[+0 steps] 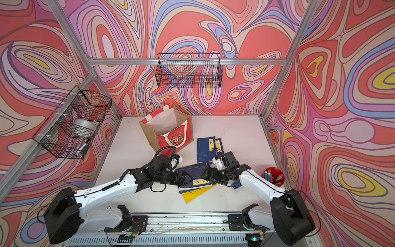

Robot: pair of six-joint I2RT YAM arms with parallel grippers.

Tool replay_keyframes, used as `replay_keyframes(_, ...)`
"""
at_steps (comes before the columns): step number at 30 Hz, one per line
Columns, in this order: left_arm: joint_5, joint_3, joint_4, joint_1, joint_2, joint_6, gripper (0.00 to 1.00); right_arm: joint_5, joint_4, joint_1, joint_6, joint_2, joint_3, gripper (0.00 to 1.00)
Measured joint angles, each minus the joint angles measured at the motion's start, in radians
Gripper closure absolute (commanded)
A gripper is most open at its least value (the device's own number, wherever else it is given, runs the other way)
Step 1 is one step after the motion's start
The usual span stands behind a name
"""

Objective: Put the books into the canvas bag
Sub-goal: Adjust the book on the book.

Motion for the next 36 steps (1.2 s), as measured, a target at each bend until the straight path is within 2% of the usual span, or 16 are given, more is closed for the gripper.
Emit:
replay_keyframes(5,-0.032,0.003,0.008,0.024,0.002,-0.014,0.0,-0.01,0.067,0.0,-0.002,0.031,0.004,0.03)
replay_keyframes(11,-0.008,-0.07,0.075,0.147,-0.022,-0.056,0.0,-0.017,0.098,0.004,0.006,0.041,-0.004,0.07)
replay_keyframes(15,0.033,-0.061,0.072,0.153,0.001,-0.022,0.0,-0.016,0.141,0.015,0.03,0.012,-0.045,0.08)
replay_keyframes(17,0.049,-0.041,0.073,0.151,0.023,-0.006,0.0,-0.013,0.164,0.02,0.044,0.01,-0.055,0.12)
replay_keyframes(19,0.059,-0.028,0.077,0.151,0.043,0.007,0.0,-0.001,0.181,0.033,0.056,0.021,-0.057,0.21)
replay_keyframes(27,0.053,-0.014,0.047,0.152,0.069,0.054,0.0,0.068,0.215,0.07,0.071,0.086,-0.055,0.73)
replay_keyframes(32,0.022,0.039,-0.028,0.154,0.069,0.114,0.0,0.095,0.216,0.076,0.071,0.093,-0.06,0.99)
replay_keyframes(36,0.003,0.11,-0.1,0.159,0.074,0.186,0.0,0.103,0.21,0.087,0.05,0.093,-0.051,1.0)
